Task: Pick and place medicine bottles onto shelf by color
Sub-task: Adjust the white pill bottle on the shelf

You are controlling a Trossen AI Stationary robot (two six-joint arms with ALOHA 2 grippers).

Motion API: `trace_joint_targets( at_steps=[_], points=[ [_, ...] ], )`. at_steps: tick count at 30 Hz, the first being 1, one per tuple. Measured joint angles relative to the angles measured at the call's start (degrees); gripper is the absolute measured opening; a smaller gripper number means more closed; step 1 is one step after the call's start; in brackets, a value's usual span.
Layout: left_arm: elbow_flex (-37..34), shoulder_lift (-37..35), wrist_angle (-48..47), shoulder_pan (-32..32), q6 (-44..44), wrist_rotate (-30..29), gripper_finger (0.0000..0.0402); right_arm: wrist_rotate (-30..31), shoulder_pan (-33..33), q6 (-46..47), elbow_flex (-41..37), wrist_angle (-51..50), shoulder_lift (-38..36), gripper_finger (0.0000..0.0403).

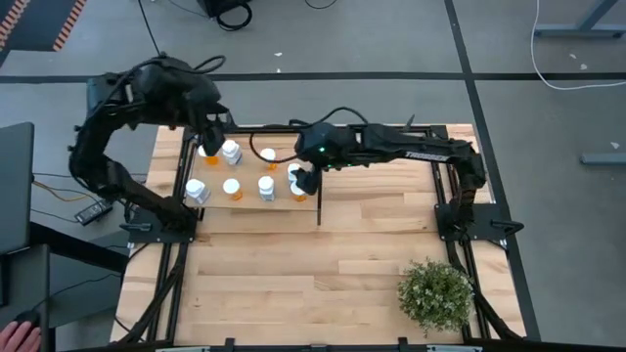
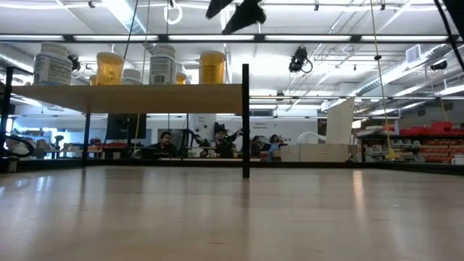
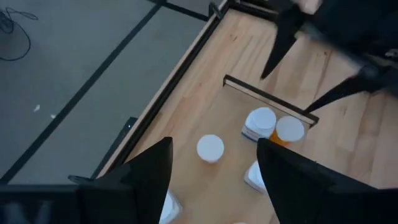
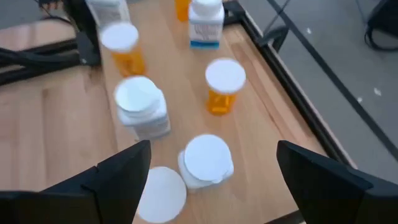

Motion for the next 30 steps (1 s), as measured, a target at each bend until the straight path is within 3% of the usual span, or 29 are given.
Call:
trace_joint_targets(
  at_steps=[14, 23, 30],
  points=[
    [-0.25, -3.09, 0.14, -0.15, -2.92, 0.39, 0.0208, -1.90, -0.16, -0.78, 0.00, 2.66, 7.13, 0.0355],
    [-4.00, -3.49, 0.01, -1.54, -6.18, 0.37, 0.0194, 0.06, -1.68, -0.84, 0.03, 0.82, 6.64, 0.0355],
    [-5.16, -3.44, 0.15, -2.38, -6.36, 0.39, 0.0190, -3.14, -2.19, -1.59, 0.02, -1.75, 6.65, 0.0355]
  ],
)
